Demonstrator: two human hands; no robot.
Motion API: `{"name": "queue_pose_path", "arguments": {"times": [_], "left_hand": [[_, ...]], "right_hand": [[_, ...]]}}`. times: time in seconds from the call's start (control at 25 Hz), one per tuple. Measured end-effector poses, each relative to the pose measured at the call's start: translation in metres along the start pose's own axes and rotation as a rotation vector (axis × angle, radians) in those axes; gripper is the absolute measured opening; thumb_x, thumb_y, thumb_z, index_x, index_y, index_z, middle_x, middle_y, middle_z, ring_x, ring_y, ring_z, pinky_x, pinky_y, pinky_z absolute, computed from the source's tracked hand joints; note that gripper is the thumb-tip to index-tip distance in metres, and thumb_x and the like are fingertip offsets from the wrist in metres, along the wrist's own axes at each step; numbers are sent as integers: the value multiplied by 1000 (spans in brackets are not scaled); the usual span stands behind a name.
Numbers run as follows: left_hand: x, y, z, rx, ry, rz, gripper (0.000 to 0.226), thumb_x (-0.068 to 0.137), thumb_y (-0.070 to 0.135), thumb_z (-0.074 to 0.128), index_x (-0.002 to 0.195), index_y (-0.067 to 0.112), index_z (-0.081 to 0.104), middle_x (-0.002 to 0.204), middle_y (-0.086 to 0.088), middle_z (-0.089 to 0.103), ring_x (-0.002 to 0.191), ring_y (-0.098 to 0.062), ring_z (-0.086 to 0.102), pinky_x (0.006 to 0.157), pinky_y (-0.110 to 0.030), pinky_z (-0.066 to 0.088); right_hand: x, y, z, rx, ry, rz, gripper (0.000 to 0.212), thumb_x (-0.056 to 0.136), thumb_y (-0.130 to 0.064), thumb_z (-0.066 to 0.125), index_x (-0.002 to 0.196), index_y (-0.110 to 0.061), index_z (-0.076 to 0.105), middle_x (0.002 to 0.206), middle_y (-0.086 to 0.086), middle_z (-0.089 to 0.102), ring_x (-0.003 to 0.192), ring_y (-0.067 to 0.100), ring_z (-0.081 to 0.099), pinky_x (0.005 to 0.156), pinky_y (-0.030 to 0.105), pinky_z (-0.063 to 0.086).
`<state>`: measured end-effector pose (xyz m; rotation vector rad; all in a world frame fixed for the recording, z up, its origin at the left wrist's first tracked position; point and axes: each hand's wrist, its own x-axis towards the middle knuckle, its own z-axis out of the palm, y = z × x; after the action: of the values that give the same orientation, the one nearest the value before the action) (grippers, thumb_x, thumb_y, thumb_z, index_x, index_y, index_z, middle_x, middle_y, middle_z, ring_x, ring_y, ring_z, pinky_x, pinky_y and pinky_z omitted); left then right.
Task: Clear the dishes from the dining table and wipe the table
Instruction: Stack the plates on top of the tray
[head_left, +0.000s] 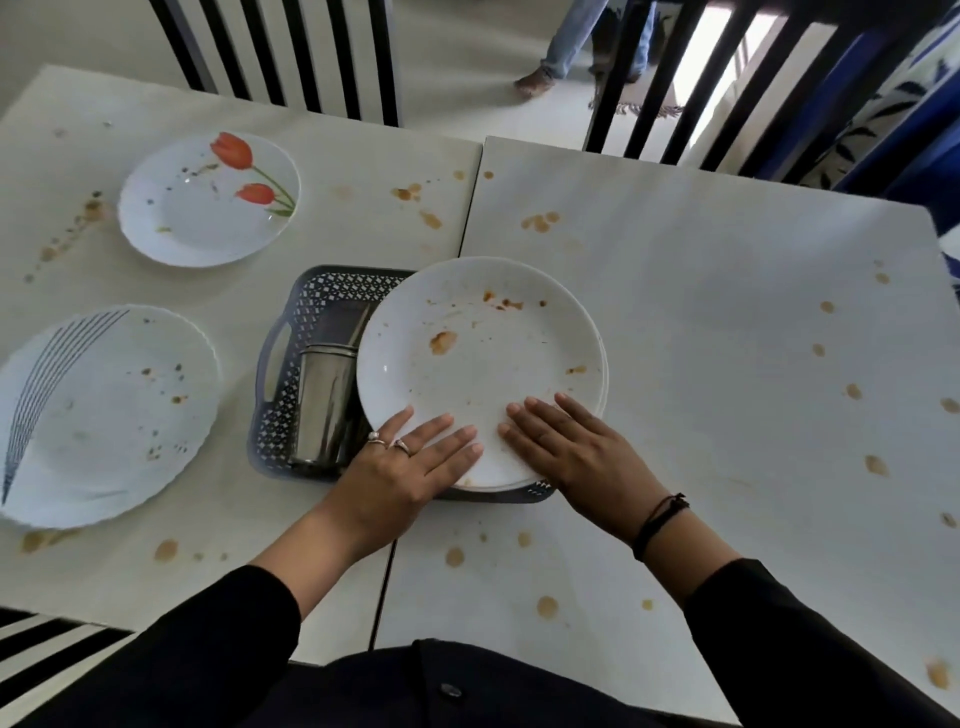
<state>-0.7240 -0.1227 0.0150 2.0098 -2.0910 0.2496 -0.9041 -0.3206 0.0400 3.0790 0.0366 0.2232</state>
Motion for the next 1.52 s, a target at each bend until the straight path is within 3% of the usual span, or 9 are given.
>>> {"name": "queue_pose_path", "arguments": {"times": [0.2,0.36,0.56,0.76,0.96,1.08,1.16,1.36,1.52], "left_hand": [[-10,-6,-12,-30,-76,-47,54,84,5,42,136,16,52,140,-6,51,129,-27,48,106,-57,33],[-59,-26,-37,-49,14,-314,57,78,9,45,134,15,53,138,-4,53,130,-23,46,108,-52,31],[-126,-75,-51,97,-24,-677,50,77,6,42,122,12,62,127,-7,61,117,-27,58,100,-48,39],[-169,-113,-43,31,-220,-950,51,68,5,70,118,13,64,125,-7,62,115,-27,58,98,-51,39],[-190,-130,-28,5,-260,-954,56,68,8,72,123,18,61,122,-2,63,112,-24,60,100,-50,40],[-195,-135,-18,29,-199,-926,58,65,2,68,121,18,62,119,-1,64,110,-23,61,101,-49,41],[-197,-137,-12,51,-188,-875,57,67,2,61,122,16,61,118,-1,64,111,-23,61,101,-49,42],[-206,-138,-6,64,-215,-819,60,69,6,56,128,16,59,125,0,62,116,-21,58,103,-50,40],[-211,-137,-9,79,-207,-741,58,73,13,57,131,16,56,130,-2,59,120,-22,56,105,-52,37]], "right_hand": [[15,-12,-19,2,-276,-6,61,84,-21,57,143,-15,43,150,9,40,138,29,36,115,53,22],[66,-35,-37,134,-166,-70,53,85,-48,55,131,-21,56,139,3,54,130,23,47,113,52,28],[183,-73,-27,199,121,-188,17,91,-25,58,100,-20,73,110,0,70,101,20,66,100,41,44],[311,-107,3,121,64,-209,24,89,-17,46,90,-20,70,93,-1,70,87,24,65,92,38,43],[418,-110,65,-57,-187,-119,32,91,-8,39,117,-12,58,116,6,63,111,26,57,110,39,26],[455,-101,103,-217,-244,-99,48,96,-10,36,143,-3,30,142,15,44,130,28,43,117,46,15],[472,-95,119,-279,-261,-98,52,98,-12,34,147,0,20,149,18,35,136,29,35,119,48,10],[477,-84,134,-183,-199,-160,44,97,-4,36,140,7,33,140,23,46,126,32,49,119,45,11],[464,-85,103,-32,129,-214,24,80,9,56,102,6,66,106,25,69,95,33,69,100,45,47]]}}
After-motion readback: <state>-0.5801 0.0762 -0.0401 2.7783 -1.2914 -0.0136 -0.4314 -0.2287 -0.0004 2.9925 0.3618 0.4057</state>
